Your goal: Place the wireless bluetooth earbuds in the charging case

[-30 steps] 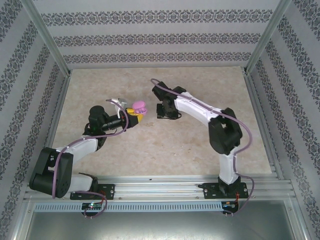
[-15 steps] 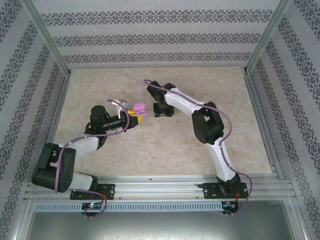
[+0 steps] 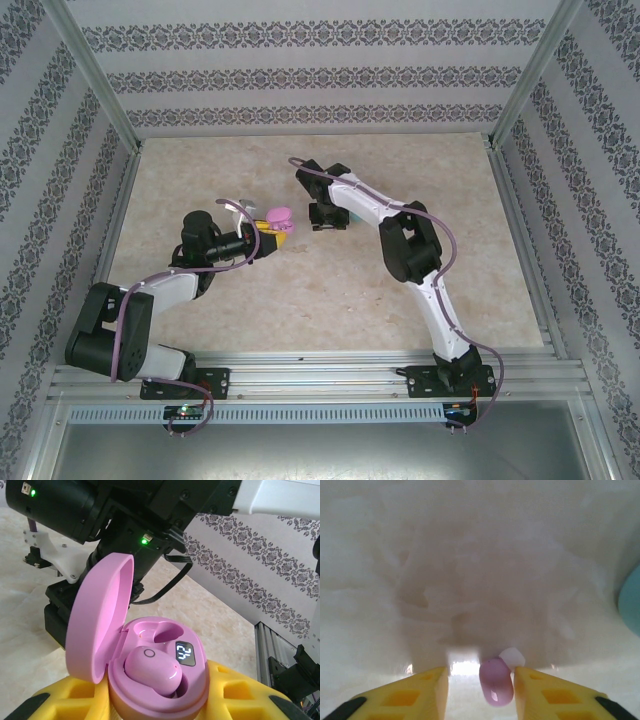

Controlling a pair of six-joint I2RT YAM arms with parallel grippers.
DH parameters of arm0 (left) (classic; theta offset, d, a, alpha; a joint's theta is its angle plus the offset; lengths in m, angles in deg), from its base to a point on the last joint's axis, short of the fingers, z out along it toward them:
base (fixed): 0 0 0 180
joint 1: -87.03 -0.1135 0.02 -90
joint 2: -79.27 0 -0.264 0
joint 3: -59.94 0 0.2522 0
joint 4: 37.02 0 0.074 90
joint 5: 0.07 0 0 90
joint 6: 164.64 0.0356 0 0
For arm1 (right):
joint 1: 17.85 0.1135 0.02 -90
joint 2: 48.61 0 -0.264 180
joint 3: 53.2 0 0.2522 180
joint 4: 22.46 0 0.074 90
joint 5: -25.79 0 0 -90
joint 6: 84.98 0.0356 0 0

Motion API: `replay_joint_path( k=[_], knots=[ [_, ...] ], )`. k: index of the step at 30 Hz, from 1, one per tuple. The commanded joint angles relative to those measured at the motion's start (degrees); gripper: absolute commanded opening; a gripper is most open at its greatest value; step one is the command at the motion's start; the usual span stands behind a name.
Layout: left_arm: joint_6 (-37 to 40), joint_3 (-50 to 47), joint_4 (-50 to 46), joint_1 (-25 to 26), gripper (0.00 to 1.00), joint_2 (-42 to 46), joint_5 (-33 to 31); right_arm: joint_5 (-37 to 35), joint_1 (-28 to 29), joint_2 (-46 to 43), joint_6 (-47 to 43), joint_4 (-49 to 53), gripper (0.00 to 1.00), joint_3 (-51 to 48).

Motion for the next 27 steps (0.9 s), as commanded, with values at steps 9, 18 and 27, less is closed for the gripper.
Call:
replay_joint_path(
  k=[9,18,27],
  knots=[
    [1.95,-0.15,-2.58,-0.70,0.21,5.40,1.05,-1.74,1.43,0.40,-7.19,-1.04,0.23,-0.17],
    [2.80,-0.47,-6.38,-0.67,0.21,9.20,0.74,-3.04,4.62,-8.42,-11.65,-3.41,0.20,-10.90],
    [2.81,-1.38,-8.35,-0.63,0.21,12.52,-0.21,6.75,7.25,-25.35,-7.00,-13.00,0.20,-37.58]
  ],
)
